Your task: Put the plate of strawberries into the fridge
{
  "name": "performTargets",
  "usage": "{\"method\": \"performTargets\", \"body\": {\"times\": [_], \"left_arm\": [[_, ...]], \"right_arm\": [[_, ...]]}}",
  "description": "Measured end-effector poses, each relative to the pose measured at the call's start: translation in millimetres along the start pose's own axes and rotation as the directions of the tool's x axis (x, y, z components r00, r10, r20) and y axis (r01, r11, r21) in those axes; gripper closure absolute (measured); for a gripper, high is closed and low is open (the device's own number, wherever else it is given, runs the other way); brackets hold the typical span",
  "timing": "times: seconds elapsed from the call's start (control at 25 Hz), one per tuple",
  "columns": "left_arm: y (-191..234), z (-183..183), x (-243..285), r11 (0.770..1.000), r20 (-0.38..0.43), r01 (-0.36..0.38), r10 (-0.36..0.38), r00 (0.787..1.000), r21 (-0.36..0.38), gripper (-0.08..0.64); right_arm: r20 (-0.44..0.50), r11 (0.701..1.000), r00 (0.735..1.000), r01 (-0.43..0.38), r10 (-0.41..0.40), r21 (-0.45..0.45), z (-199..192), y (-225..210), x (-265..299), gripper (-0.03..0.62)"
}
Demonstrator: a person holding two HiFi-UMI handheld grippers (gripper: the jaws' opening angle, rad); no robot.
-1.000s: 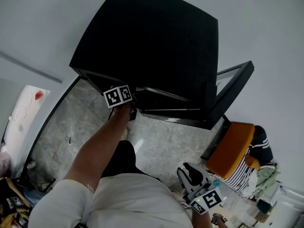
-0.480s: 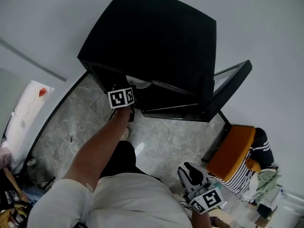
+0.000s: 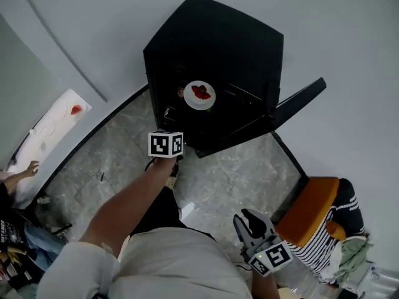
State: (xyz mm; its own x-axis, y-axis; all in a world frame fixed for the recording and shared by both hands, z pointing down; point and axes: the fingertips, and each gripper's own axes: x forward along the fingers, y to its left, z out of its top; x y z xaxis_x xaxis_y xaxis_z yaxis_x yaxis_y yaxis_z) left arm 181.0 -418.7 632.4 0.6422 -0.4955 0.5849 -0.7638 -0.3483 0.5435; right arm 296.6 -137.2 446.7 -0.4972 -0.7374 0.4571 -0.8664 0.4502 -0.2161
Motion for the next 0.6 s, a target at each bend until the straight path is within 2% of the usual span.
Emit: {"method": "performTargets", "body": {"times": [0.16, 0.32, 0.44, 0.6], "left_arm": [[-23.1, -40.7, -63.1, 0.995, -0.017, -0.01, 0.012, 1.0, 0.098, 0.434], [-48.7, -92.2, -125.9, 0.984, -0.057, -0.005, 0.016, 0.998, 0.18, 0.499], [-71.3, -124.8, -167.6, 0.974, -0.099, 0.045, -0.023, 0.995, 0.223, 0.541], [-97.9, -161.3, -218.9, 0.961, -0.157, 0.145, -0.11, 0.981, 0.237, 0.548]], "right_arm": [[0.01, 0.998, 0.998, -0.057, 0.058, -0.03, -16.4, 29.7, -19.2, 0.482], [0.003, 0.991, 0.992, -0.123, 0.123, -0.051, -37.3, 58.5, -35.5, 0.509], [0.003, 0.984, 0.987, -0.162, 0.163, -0.067, -44.5, 77.3, -41.4, 0.539], [0.032, 0.978, 0.981, -0.185, 0.189, -0.096, -44.1, 102.2, -45.0, 0.554]]}}
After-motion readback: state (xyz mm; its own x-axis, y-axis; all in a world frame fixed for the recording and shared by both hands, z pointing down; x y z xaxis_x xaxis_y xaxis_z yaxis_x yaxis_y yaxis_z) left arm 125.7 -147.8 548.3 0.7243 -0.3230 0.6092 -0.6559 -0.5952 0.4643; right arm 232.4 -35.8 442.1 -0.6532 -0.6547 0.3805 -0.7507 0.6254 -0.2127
